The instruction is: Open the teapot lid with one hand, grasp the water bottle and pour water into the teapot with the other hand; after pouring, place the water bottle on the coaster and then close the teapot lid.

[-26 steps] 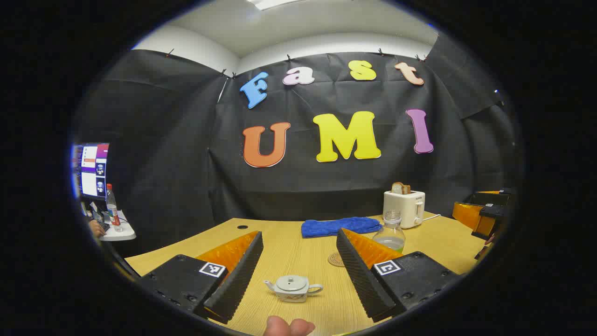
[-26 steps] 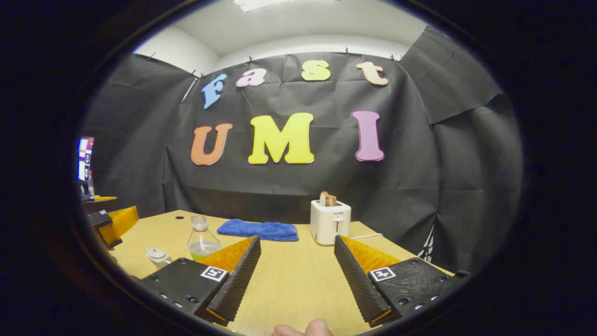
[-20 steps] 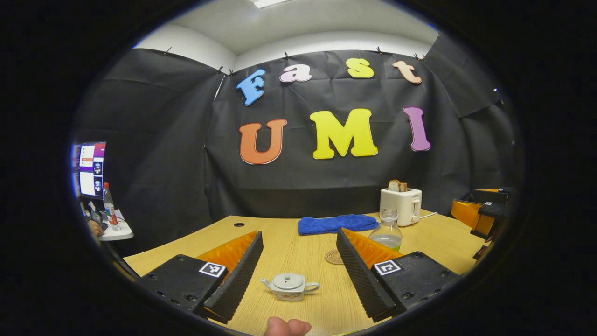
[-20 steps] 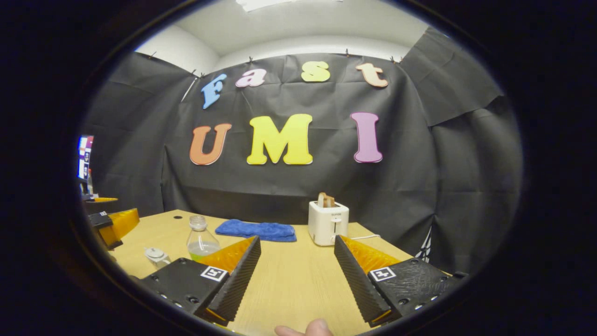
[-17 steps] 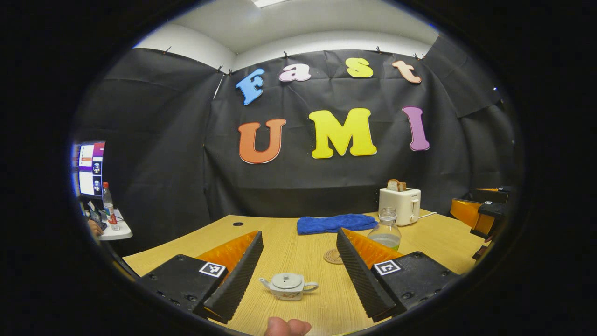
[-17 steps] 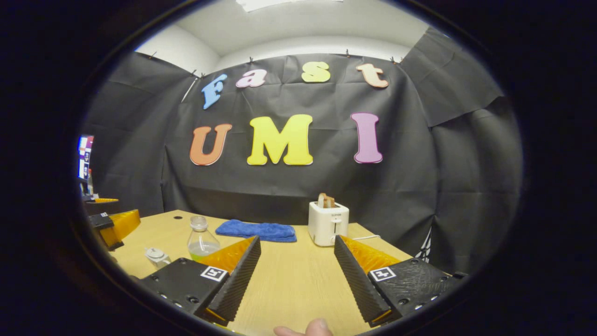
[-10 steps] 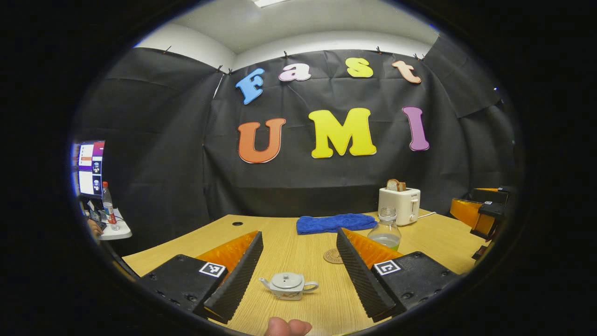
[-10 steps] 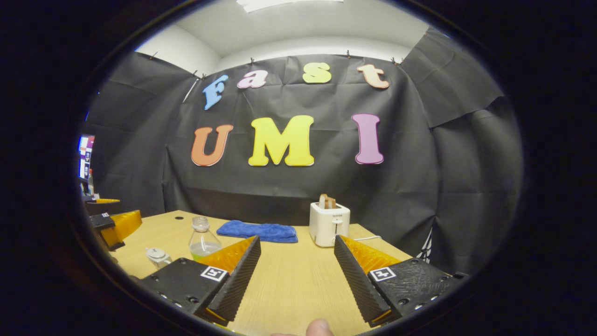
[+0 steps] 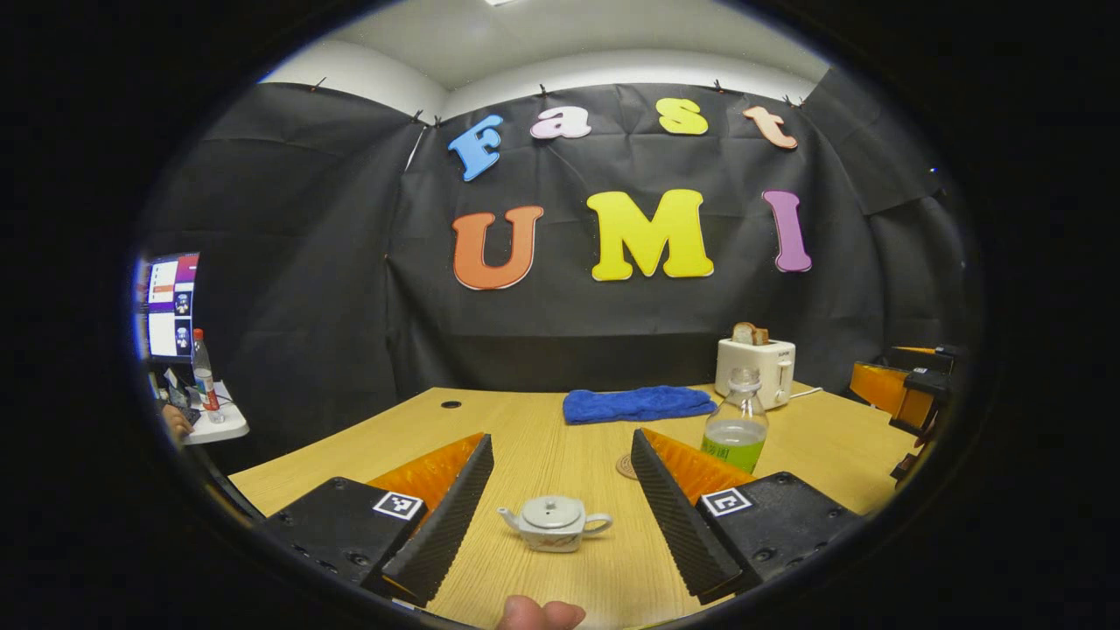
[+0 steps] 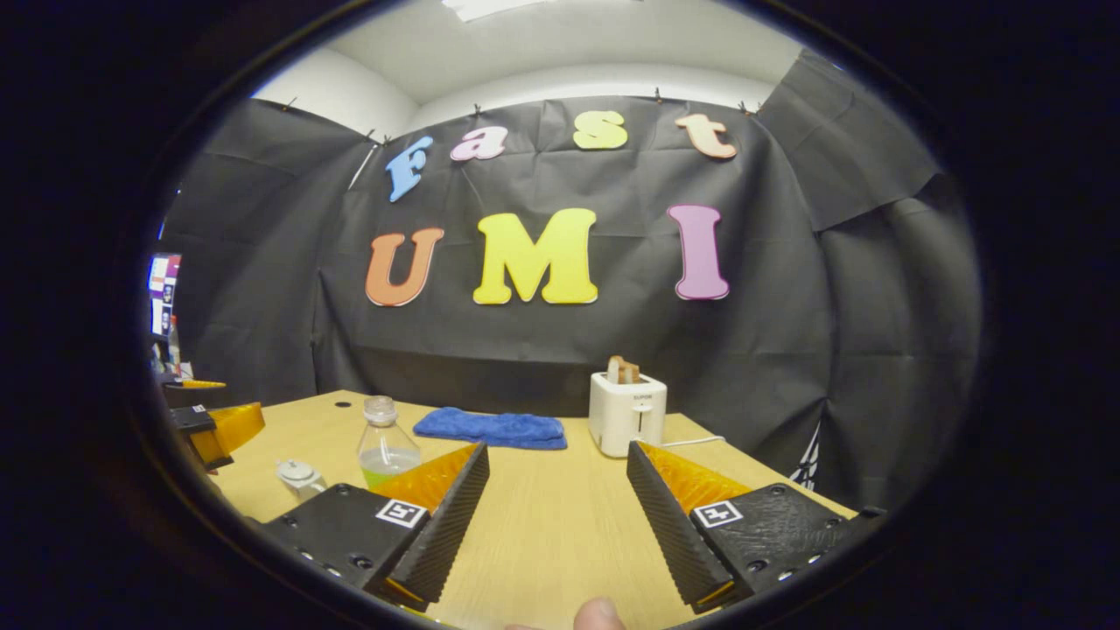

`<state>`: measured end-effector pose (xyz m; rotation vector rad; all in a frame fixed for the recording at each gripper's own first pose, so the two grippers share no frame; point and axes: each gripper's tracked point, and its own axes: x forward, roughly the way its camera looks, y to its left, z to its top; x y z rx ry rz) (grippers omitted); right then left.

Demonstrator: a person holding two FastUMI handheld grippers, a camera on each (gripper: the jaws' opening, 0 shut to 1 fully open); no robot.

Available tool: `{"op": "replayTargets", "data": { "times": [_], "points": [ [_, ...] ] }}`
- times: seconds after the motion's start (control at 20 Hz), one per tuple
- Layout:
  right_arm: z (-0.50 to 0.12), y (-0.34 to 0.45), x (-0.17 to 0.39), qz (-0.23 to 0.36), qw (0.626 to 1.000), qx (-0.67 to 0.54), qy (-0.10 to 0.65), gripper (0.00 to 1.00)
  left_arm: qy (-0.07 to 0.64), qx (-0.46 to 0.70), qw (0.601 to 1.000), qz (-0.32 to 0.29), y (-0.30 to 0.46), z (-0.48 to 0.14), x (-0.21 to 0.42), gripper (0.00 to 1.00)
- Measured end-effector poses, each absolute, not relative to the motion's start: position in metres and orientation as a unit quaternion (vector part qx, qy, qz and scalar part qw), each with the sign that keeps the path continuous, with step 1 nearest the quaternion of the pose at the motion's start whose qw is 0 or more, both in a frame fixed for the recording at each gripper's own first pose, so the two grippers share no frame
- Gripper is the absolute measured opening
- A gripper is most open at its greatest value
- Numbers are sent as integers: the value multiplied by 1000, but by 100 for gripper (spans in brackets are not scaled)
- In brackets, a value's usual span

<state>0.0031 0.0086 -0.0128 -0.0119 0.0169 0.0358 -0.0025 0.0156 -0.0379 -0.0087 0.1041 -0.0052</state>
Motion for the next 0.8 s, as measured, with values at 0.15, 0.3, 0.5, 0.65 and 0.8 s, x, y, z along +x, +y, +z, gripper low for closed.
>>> {"op": "replayTargets", "data": {
  "times": [0.15,0.3,0.5,0.65,0.8],
  "points": [
    [-26,6,5,16,999,-22,22,94,78,-3,997,-3,18,-62,1,99],
    [-40,4,6,17,999,-21,39,95,108,-10,994,-12,16,-84,16,99],
    [-48,-7,9,4,998,-20,56,95,129,-17,991,-26,9,-95,35,95],
    [-49,-17,11,-7,998,-15,58,94,147,-11,989,-27,8,-107,44,82],
    [-53,-20,13,-9,998,-15,65,94,160,-8,987,-28,4,-113,50,64]
  ]
}}
